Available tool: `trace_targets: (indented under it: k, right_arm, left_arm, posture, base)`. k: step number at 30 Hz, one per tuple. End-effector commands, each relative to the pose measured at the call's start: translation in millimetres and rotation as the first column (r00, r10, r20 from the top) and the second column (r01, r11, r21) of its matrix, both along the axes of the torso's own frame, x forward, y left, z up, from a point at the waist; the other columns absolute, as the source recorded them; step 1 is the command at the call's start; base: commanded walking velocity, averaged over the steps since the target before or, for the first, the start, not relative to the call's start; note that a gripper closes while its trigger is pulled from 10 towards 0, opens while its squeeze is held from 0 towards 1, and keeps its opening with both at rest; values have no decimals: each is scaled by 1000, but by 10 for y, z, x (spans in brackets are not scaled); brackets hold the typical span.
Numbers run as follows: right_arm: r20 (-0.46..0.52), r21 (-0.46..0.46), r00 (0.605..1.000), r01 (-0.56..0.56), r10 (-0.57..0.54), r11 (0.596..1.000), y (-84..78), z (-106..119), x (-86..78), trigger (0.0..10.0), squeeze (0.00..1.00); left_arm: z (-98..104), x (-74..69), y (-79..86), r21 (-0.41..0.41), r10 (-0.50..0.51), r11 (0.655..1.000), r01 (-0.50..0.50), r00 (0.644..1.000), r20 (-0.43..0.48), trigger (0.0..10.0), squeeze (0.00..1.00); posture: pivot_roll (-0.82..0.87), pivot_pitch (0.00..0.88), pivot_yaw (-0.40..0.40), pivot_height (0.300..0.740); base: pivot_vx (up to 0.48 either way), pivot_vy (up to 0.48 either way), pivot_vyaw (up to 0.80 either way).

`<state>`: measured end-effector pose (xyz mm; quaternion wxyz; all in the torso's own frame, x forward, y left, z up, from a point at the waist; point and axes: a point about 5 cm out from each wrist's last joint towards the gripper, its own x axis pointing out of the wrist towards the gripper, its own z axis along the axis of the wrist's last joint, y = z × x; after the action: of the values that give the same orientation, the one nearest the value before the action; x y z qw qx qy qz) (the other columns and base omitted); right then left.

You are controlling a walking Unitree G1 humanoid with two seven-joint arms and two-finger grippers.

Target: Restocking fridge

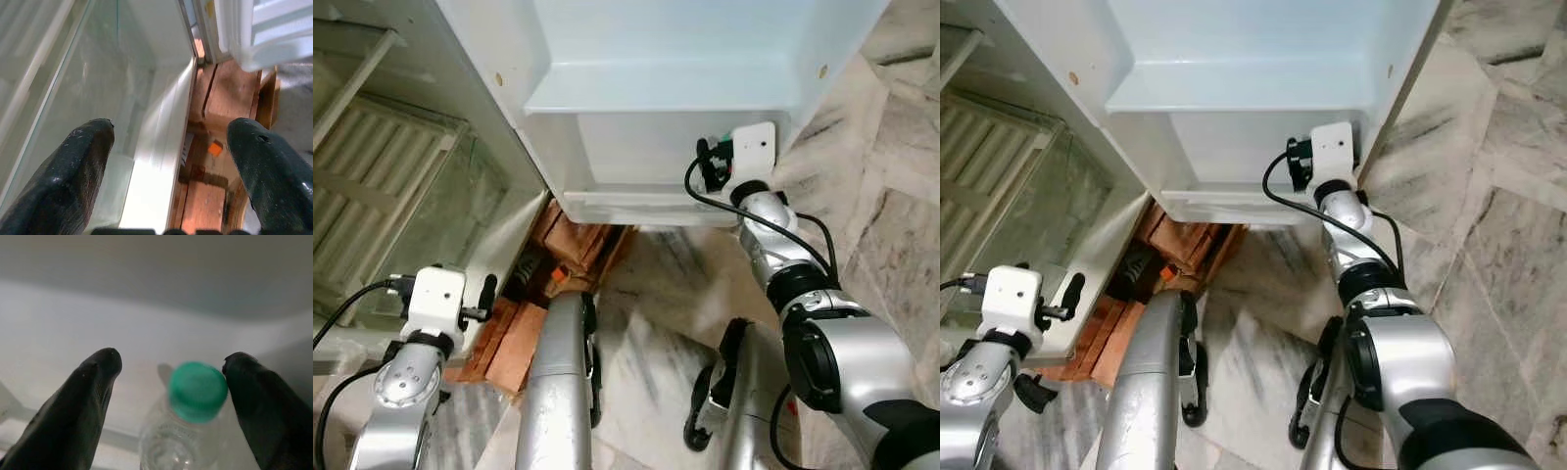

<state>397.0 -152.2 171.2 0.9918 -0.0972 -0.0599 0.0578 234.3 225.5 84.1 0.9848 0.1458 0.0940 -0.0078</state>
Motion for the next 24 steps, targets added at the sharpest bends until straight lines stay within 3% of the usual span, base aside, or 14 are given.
trace_targets:
  k: [1, 7, 14, 16, 19, 21, 22, 23, 24]
  right_arm:
    - [61, -26, 998, -16, 17, 1000, -13, 151, 20, 10000, 1000]
    - [70, -19, 994, -88, 90, 996, 34, 150, -25, 10000, 1000]
    - [14, -17, 991, -131, 131, 991, 31, -30, -105, 10000, 1000]
    - [-7, -28, 985, -173, 172, 985, 65, -185, -212, 10000, 1000]
    - [-33, 40, 985, -170, 172, 985, 68, -520, -545, 10000, 1000]
    - [-26, 52, 986, -163, 165, 985, 71, -555, -598, 10000, 1000]
    - [-11, 107, 992, -123, 125, 987, 72, -622, -718, 10000, 698]
    - [-8, 123, 994, -106, 108, 987, 68, -640, -756, 10000, 698]
    - [5, 137, 997, -78, 78, 987, 58, -650, -807, 10000, 0]
  left_arm:
    - [-83, -17, 29, 13, 13, 1000, -13, 1000, -28, 10000, 0]
    - [-49, 175, 28, 12, 3, 1000, -3, 1000, 12, 10000, 0]
    - [-44, 327, -19, -2, -16, 1000, 16, 999, 28, 10000, 0]
    - [-70, 374, -50, -20, -24, 999, 25, 999, 27, 10000, 0]
    - [-138, 370, -139, -40, -50, 998, 51, 998, 35, 10000, 0]
    - [-144, 372, -155, -51, -51, 997, 53, 998, 37, 10000, 0]
    - [-142, 379, -189, -77, -48, 996, 52, 998, 51, 10000, 0]
    - [-142, 383, -199, -87, -46, 995, 50, 997, 55, 10000, 0]
    - [-137, 392, -215, -96, -43, 994, 49, 997, 63, 10000, 0]
  posture:
    - [190, 209, 93, 580]
    - [161, 151, 91, 580]
    - [116, 90, 94, 580]
    - [73, 57, 104, 580]
    - [57, 13, 90, 580]
    - [51, 3, 85, 580]
    - [44, 0, 81, 580]
    - [41, 0, 79, 580]
    - [36, 0, 73, 580]
  base:
    - [0, 0, 0]
    - [0, 0, 0]
    - [0, 0, 0]
    - [0, 0, 0]
    - [0, 0, 0]
    - [0, 0, 0]
    - [0, 0, 0]
    - [0, 0, 0]
    - [0, 0, 0]
